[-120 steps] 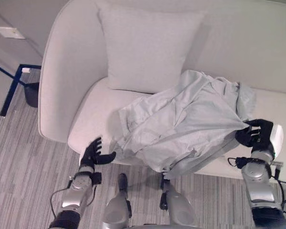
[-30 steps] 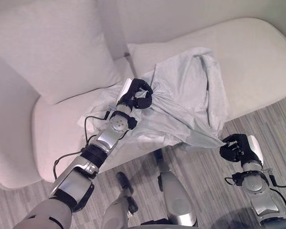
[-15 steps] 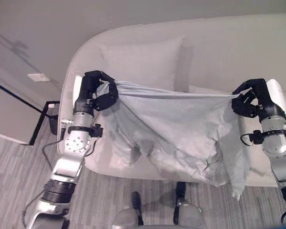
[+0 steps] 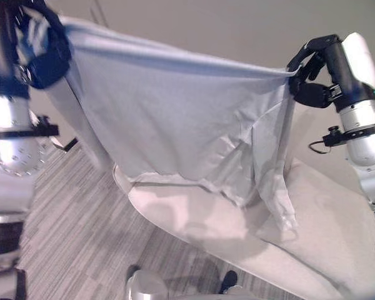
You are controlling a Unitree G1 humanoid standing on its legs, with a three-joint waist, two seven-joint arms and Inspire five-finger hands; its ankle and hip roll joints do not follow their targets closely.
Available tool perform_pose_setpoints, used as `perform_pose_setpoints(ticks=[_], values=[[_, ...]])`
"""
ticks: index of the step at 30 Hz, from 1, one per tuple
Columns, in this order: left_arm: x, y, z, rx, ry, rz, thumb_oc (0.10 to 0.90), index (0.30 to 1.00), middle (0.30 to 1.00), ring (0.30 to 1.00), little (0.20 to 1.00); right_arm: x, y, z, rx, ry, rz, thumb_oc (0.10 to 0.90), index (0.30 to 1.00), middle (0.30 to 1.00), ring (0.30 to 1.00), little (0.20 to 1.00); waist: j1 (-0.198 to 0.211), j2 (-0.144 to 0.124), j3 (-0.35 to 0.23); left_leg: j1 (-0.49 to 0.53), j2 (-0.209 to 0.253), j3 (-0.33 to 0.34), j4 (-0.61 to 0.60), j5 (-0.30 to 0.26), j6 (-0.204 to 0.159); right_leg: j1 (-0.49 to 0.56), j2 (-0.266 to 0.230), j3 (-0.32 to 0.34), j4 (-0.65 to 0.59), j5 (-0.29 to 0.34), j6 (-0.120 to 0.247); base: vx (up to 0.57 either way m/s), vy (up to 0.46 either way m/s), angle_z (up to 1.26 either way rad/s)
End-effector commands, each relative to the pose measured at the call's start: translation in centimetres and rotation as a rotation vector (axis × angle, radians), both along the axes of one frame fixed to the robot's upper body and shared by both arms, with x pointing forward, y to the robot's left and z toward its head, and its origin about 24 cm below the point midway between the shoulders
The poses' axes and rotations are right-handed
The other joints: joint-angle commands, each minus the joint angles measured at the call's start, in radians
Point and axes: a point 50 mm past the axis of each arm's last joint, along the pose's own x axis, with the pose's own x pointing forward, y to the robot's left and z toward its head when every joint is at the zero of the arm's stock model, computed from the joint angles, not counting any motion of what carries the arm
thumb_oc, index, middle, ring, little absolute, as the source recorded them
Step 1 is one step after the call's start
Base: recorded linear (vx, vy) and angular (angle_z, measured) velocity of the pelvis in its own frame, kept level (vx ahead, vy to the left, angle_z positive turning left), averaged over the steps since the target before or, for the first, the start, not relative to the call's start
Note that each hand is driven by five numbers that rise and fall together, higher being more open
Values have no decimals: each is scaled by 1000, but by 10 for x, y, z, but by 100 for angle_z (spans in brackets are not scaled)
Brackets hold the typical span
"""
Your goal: Hang the clothes on the sofa on the clothes rack.
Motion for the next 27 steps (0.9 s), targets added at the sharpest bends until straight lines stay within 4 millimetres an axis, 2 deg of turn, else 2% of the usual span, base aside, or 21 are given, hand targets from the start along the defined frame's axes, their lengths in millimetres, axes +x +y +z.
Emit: perform_pose_setpoints(ticks=[1,3,4,5,6,7,9,10,11,13,14,15,16,18,20,21,22,23,25,26,27], values=[[-13,7,46,-30,-268,97,400,300,300,300,300,-8,-24,30,-3,-201,-176,400,300,300,300,300,20,-40,-161,71,-169,17,-198,28,78,-23,-127,-32,4,121,81,-132,536,27],[-14,4,52,-4,-282,101,400,300,300,300,300,-7,-23,34,2,-219,-181,400,300,300,300,300,31,-51,-153,68,-198,37,-198,24,98,-45,-150,-35,23,127,81,-121,426,33],[-11,1,57,26,-270,106,400,300,300,300,300,-4,-23,37,21,-226,-181,400,300,300,300,300,32,-55,-135,62,-239,37,-198,25,124,-57,-115,9,107,49,70,-134,655,10],[-9,0,59,36,-266,101,400,300,300,300,300,-3,-23,40,18,-233,-178,400,300,300,300,300,32,-59,-128,57,-261,23,-198,31,136,-59,-67,54,151,-17,50,-103,479,-35],[-9,-1,60,36,-268,101,400,300,300,300,300,-3,-23,41,18,-235,-178,400,300,300,300,300,33,-60,-126,56,-261,23,-198,35,135,-65,-68,55,161,-22,45,-37,210,7],[-7,-2,60,40,-259,93,400,300,300,300,300,-3,-24,44,16,-236,-182,400,300,300,300,300,35,-61,-124,56,-270,13,-198,37,142,-66,-23,86,188,-73,29,-29,148,41],[-2,-1,57,36,-230,101,400,300,300,300,300,-4,-29,49,1,-242,-198,400,300,300,300,300,33,-68,-117,52,-297,-22,-198,55,160,-74,111,145,247,-187,-16,-17,260,59],[1,3,52,25,-200,118,400,300,300,300,300,-4,-32,50,-10,-234,-208,400,300,300,300,300,31,-84,-111,55,-329,-47,-198,62,175,-93,227,202,260,-234,-33,-7,280,52],[-3,12,46,12,-188,157,400,300,300,300,300,-5,-37,54,-31,-231,-233,400,300,300,300,300,48,-109,-113,53,-368,-53,-198,66,185,-68,270,214,165,-234,-68,-4,218,46],[-6,17,41,-1,-189,171,400,300,300,300,300,-6,-40,55,-7,-238,-237,400,300,300,300,300,42,-115,-113,43,-381,-66,-198,70,187,-41,280,252,86,-211,-56,22,136,33],[-4,21,32,-43,-174,156,400,300,300,300,300,-7,-40,56,-4,-241,-224,400,300,300,300,300,48,-117,-101,23,-387,-35,-156,79,184,-15,266,262,38,-189,-58,40,131,28],[-4,21,32,-45,-174,155,400,300,300,300,300,-7,-40,56,-6,-242,-224,400,300,300,300,300,47,-116,-98,18,-389,-36,-141,71,184,-9,265,260,30,-186,-58,-9,176,28],[-3,18,30,-57,-172,137,400,300,300,300,300,-9,-42,58,-11,-245,-230,400,300,300,300,300,37,-117,-85,-20,-378,7,-81,57,173,9,252,241,10,-181,-53,-27,148,35],[0,13,28,-56,-163,108,400,300,300,300,300,-11,-43,59,-15,-241,-227,400,300,300,300,300,20,-112,-86,-45,-329,69,-63,53,166,24,237,217,-13,-176,-38,11,219,51],[2,12,27,-46,-149,97,400,300,300,300,300,-13,-44,57,-19,-233,-225,400,300,300,300,300,13,-118,-97,-62,-259,80,-78,72,155,31,214,209,-26,-175,-30,83,252,64],[3,12,27,-49,-147,96,400,300,300,300,300,-14,-46,57,-13,-232,-227,400,300,300,300,300,12,-126,-99,-78,-204,68,-90,111,145,31,194,209,-23,-183,-25,177,352,26],[4,14,27,-46,-140,103,400,300,300,300,300,-17,-51,57,-16,-233,-244,400,300,300,300,300,2,-132,-108,-99,-115,61,-146,173,126,32,174,206,-21,-212,-19,157,252,15],[4,13,27,-46,-140,102,400,300,300,300,300,-18,-51,56,-15,-232,-244,400,300,300,300,300,0,-131,-110,-97,-112,59,-156,180,122,30,177,204,-20,-214,-20,179,289,17],[4,15,29,-49,-148,109,400,300,300,300,300,-22,-57,56,-21,-239,-273,400,300,300,300,300,-13,-122,-116,-137,-47,88,-190,225,102,56,150,189,-28,-236,-2,140,251,13],[4,14,29,-49,-148,107,400,300,300,300,300,-23,-58,56,-20,-239,-275,400,300,300,300,300,-13,-122,-118,-139,-46,85,-191,226,100,56,152,187,-30,-236,-2,244,395,15],[7,13,31,-47,-145,101,400,300,300,300,300,-23,-61,51,-13,-229,-288,400,300,300,300,300,-19,-83,-149,-131,-46,105,-198,220,68,78,135,166,-32,-228,16,276,454,20]])
